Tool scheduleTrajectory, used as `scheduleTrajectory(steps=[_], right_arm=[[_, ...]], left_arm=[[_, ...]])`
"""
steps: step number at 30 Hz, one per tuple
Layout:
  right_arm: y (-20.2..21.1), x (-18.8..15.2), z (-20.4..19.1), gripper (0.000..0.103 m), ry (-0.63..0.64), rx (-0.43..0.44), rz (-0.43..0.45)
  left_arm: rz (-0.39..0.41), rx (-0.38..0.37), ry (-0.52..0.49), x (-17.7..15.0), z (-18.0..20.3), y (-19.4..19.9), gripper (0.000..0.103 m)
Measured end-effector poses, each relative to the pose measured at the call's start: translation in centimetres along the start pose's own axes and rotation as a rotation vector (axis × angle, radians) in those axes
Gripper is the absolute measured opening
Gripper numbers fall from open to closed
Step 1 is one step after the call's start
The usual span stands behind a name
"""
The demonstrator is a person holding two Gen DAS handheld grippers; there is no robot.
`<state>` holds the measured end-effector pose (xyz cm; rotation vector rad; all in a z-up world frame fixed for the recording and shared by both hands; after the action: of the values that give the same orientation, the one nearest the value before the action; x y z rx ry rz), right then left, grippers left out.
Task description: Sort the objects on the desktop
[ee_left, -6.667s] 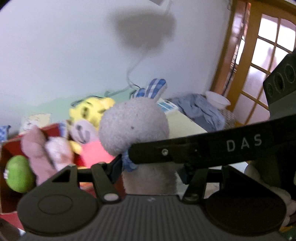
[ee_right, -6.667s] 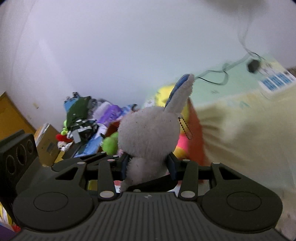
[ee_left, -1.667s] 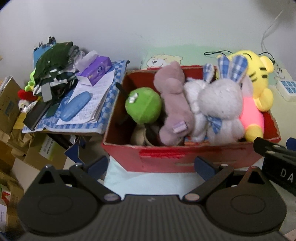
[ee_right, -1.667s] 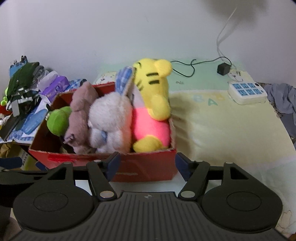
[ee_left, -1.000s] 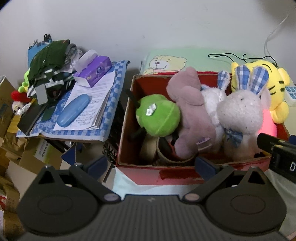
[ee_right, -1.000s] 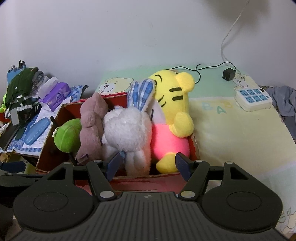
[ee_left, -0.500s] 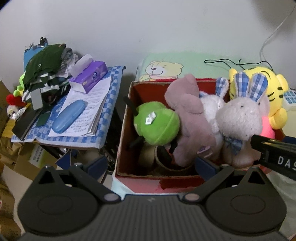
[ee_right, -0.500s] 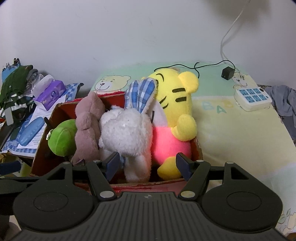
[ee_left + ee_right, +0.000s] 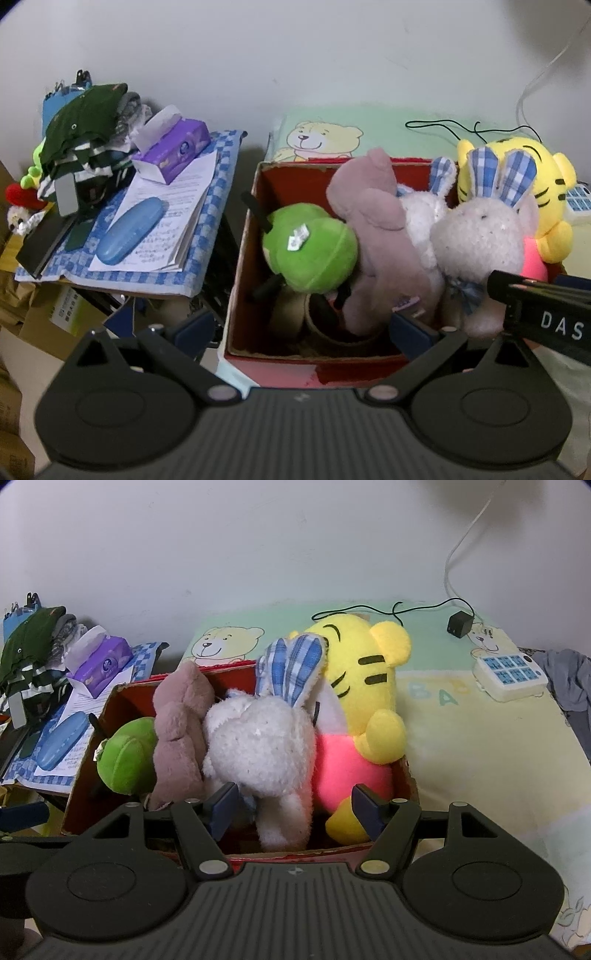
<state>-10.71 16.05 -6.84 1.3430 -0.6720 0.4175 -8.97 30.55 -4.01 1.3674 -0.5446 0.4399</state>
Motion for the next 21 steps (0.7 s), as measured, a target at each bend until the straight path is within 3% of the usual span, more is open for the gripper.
scheduleTrajectory(steps=[21], right_arm=[[-0.8, 0.4, -0.3, 0.071, -0.002, 0.005, -0.011]], left_arm=[[-0.016, 0.007, -0.003, 0.7, -0.3, -1.4, 0.101]])
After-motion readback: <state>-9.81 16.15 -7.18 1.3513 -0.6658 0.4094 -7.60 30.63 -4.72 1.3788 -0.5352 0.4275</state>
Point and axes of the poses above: each gripper's, at about its wrist camera, not at the fingertips, and y roughly against the way its jaws point, z to its right, x to its top, the point moved 7 cm from there along -y, roughly the way its jaws point, and after that the axes turned 13 degrees about -x, right-handed, at the moved point
